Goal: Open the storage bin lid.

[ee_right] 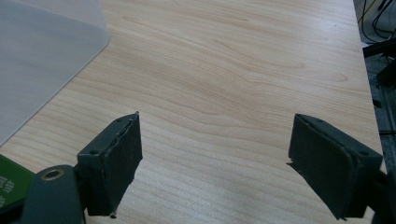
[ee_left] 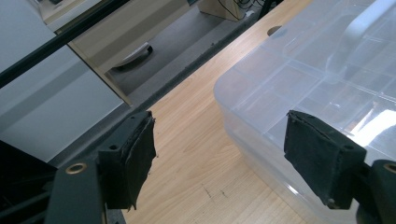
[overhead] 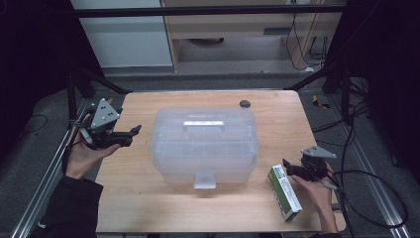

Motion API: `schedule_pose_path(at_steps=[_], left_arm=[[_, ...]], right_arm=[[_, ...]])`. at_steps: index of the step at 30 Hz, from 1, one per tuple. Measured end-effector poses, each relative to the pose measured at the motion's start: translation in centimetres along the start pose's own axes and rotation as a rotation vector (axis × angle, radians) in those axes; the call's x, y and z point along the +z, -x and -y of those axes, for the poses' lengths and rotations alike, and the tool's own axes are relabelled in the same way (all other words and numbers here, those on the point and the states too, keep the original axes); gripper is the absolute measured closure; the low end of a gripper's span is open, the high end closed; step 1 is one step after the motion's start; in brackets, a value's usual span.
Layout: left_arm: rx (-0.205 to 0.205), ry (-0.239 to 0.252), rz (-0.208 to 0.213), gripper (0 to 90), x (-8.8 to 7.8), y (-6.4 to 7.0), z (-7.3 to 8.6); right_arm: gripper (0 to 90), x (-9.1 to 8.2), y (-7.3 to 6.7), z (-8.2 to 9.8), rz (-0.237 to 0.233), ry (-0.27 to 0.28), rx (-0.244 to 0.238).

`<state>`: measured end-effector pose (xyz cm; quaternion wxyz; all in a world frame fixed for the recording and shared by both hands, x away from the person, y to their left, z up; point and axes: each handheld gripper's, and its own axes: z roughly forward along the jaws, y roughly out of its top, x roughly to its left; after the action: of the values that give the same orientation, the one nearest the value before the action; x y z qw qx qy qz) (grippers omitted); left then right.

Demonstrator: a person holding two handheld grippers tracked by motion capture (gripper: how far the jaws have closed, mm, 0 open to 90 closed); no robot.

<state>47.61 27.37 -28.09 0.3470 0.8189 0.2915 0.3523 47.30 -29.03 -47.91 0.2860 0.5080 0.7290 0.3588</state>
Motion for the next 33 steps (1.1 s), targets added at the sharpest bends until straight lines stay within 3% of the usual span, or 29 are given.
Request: schedule_pose_path(at_steps=[18,33], left_arm=[[0.153,-0.020,0.047,24.9,0.7,1.9,-3.9],[0.260,-0.057,0.086,27.3,1.7,3.4,-5.5]], right_arm=[[17.4,0.1,0.0,-0.1,-0.009,-0.006,-0.006],[18.8,0.1,-0.1,-0.1,-0.020,-0.015,-0.012]])
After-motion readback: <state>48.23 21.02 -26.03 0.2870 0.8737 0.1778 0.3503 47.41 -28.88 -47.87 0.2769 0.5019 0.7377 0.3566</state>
